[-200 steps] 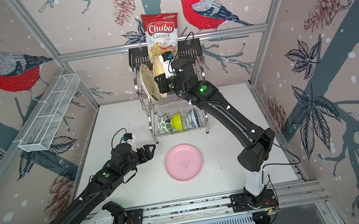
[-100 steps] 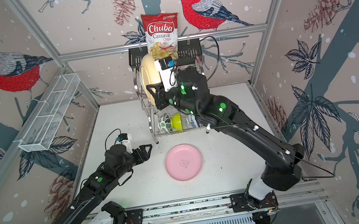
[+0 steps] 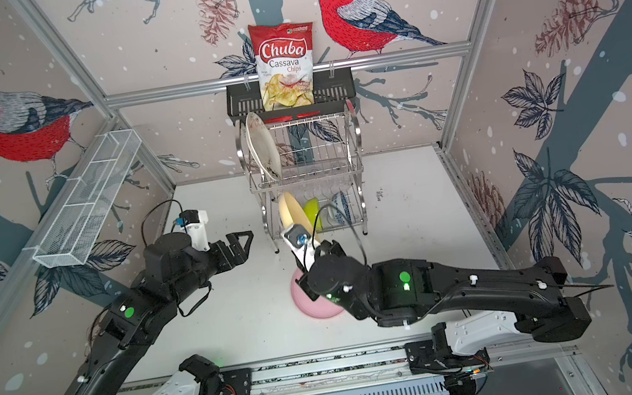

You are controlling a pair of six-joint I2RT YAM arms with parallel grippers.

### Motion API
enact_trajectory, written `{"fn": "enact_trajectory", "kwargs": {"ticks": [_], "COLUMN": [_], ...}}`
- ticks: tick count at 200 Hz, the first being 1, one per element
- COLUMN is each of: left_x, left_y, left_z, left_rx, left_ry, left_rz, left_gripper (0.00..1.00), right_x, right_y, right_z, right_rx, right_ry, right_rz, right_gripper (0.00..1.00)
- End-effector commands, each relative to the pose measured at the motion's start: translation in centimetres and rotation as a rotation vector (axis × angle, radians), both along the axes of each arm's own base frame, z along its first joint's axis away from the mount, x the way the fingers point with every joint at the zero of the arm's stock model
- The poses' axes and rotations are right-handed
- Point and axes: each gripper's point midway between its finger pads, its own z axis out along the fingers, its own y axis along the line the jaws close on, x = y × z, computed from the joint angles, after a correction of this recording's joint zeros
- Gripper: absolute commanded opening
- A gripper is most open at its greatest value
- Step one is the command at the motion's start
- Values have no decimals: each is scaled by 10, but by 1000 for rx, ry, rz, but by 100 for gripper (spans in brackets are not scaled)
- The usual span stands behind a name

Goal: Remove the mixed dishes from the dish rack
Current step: 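Lift the cream plate out and swing it down over the pink plate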

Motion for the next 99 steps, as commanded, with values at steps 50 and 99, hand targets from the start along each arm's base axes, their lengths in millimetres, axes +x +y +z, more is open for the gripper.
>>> {"fn": "enact_trajectory", "kwargs": {"ticks": [50, 99], "left_x": [-11, -9], "left_y": [-25, -49], "left_z": [17, 2], "left_rx": [-17, -34], "left_ry": [50, 129], "left_rz": [-161, -265], "left_gripper": [98, 98], "right_x": [0, -6], "right_y": [-22, 1], "right_z": [-65, -102], "right_rx": [-247, -470], "right_ry": [-168, -281], "right_rz": [-166, -169], "right_gripper": [5, 2]}}
